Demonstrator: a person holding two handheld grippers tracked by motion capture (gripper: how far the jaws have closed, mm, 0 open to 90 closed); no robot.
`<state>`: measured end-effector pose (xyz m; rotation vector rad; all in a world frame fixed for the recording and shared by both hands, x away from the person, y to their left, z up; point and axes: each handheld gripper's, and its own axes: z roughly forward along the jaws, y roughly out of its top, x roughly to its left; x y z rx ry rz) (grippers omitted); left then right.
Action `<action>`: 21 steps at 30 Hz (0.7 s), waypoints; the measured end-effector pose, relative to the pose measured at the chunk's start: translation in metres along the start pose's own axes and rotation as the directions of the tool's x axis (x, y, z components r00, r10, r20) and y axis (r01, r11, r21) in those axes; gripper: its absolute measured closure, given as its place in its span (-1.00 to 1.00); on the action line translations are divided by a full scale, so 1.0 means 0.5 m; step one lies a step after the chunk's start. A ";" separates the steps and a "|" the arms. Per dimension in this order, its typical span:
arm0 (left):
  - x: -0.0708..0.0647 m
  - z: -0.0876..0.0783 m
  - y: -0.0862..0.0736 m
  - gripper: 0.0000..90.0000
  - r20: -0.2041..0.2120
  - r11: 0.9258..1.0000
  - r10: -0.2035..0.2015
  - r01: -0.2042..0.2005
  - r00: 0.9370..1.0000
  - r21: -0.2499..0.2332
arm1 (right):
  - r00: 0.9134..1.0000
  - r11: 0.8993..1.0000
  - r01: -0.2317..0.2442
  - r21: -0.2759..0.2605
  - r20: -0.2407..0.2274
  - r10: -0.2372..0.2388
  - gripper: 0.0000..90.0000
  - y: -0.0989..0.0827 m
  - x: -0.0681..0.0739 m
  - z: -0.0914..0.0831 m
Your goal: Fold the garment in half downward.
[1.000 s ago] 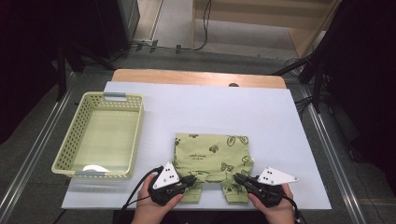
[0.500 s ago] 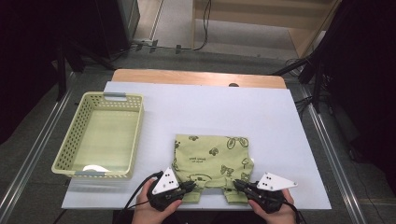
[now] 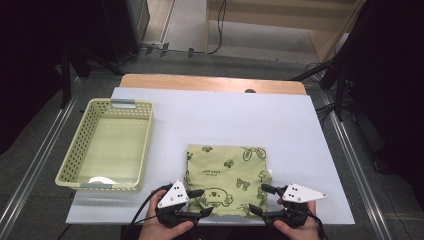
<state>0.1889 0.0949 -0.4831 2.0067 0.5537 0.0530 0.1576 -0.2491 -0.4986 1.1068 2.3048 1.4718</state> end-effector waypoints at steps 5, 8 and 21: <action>0.012 -0.007 0.029 -0.79 -0.041 0.999 -0.015 0.013 0.999 -0.042 | 1.000 1.000 -0.013 -0.019 0.006 0.013 -1.00 0.011 -0.003 -0.006; 0.018 -0.001 0.042 -1.00 -0.037 0.999 0.003 -0.004 0.999 -0.035 | 1.000 0.999 -0.014 -0.030 0.018 0.014 -1.00 0.014 -0.006 -0.008; 0.079 0.039 0.100 -1.00 -0.114 1.000 -0.002 0.002 0.993 -0.004 | 0.998 1.000 0.007 -0.020 0.054 -0.006 -1.00 0.012 -0.003 -0.001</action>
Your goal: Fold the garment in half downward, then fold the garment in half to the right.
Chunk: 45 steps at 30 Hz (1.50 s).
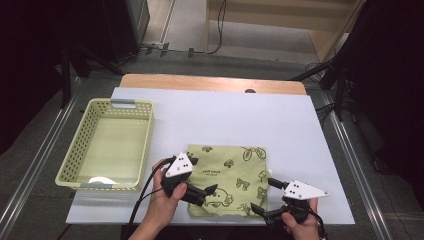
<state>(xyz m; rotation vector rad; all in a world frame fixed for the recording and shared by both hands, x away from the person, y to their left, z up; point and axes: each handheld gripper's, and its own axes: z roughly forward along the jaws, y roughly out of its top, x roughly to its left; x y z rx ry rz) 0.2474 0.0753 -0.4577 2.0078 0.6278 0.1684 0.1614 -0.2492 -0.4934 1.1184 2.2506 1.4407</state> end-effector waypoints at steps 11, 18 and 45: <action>0.077 0.047 0.006 -1.00 -0.053 0.997 -0.075 0.076 0.996 0.017 | 1.000 1.000 -0.006 0.005 0.003 0.006 -1.00 -0.003 -0.004 0.002; 0.115 0.065 -0.002 -1.00 -0.077 0.993 -0.111 0.115 0.991 0.040 | 1.000 1.000 -0.006 0.015 0.002 0.006 -1.00 -0.005 -0.004 0.005; 0.172 0.078 -0.037 -0.91 -0.148 0.973 -0.189 0.205 0.971 0.104 | 0.999 0.999 -0.031 0.016 0.029 0.031 -1.00 0.000 -0.025 0.011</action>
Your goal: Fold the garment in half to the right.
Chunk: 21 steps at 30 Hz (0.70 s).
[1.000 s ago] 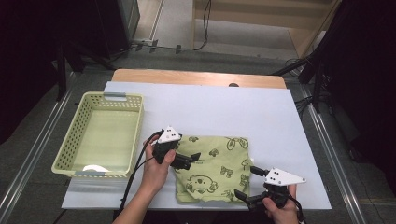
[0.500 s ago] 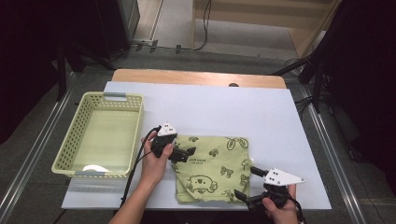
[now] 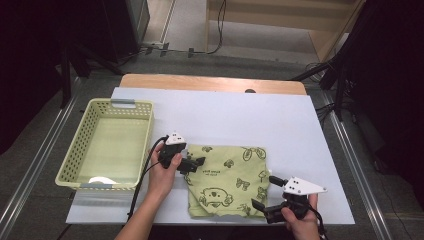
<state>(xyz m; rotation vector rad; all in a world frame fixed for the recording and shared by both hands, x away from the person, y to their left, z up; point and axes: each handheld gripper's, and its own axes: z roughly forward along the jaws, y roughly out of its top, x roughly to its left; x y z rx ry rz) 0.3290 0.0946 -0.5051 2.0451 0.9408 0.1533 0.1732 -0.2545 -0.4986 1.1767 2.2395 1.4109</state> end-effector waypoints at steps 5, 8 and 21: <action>0.006 0.005 0.000 -0.91 0.001 1.000 -0.016 0.016 1.000 0.014 | 1.000 1.000 -0.012 0.008 0.021 0.012 -1.00 0.026 -0.027 0.007; 0.007 0.007 -0.001 -0.90 0.000 1.000 -0.021 0.021 1.000 0.022 | 0.998 0.999 -0.032 0.007 0.048 0.031 -1.00 0.043 -0.050 0.011; 0.014 0.006 0.004 -0.87 -0.022 0.998 -0.053 0.054 0.998 0.032 | 0.977 0.983 -0.174 0.053 0.134 0.165 -0.59 0.087 -0.156 0.081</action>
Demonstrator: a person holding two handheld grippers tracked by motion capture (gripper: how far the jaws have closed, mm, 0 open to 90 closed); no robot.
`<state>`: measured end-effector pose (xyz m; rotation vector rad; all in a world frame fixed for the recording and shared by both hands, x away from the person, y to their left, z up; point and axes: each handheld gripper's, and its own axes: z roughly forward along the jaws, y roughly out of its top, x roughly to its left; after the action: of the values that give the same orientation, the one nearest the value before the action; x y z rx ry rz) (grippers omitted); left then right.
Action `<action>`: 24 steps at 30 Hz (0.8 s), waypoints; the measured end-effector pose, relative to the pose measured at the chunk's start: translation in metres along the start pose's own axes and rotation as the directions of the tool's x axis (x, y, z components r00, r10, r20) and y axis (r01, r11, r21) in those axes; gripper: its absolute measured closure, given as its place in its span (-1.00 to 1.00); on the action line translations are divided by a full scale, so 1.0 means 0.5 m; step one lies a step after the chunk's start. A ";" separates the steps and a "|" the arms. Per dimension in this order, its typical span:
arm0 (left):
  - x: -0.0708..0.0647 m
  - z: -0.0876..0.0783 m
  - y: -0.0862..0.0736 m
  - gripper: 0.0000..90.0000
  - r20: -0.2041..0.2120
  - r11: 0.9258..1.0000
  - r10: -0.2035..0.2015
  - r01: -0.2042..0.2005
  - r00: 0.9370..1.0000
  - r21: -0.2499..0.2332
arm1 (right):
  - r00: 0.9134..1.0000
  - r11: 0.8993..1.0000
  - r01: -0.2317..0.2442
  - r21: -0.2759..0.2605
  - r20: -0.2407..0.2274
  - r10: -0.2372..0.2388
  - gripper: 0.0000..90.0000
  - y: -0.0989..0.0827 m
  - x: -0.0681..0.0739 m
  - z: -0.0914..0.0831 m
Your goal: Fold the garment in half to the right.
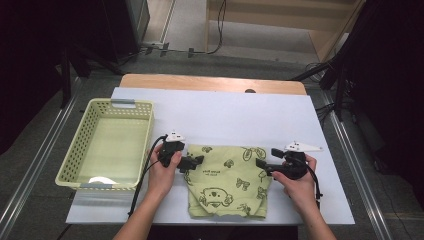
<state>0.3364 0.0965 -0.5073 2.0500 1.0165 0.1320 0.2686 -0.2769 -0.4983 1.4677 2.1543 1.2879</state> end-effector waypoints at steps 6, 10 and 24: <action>0.004 0.001 0.008 -0.68 -0.013 1.000 -0.024 0.024 1.000 -0.016 | 0.999 1.000 0.010 0.011 0.046 -0.010 -0.37 0.010 -0.020 0.035; 0.006 0.002 0.009 -0.68 -0.016 0.999 -0.030 0.029 0.999 -0.013 | 0.999 0.999 0.000 0.036 0.044 -0.002 -0.34 0.014 -0.031 0.059; 0.005 0.006 0.006 -0.18 -0.048 1.000 -0.010 0.010 0.999 0.012 | 0.999 0.997 0.031 0.075 0.027 -0.033 0.14 0.008 -0.036 0.085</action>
<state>0.3409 0.0953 -0.5077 2.0612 1.0594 0.1714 0.3057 -0.2692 -0.5249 1.4642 2.2211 1.1811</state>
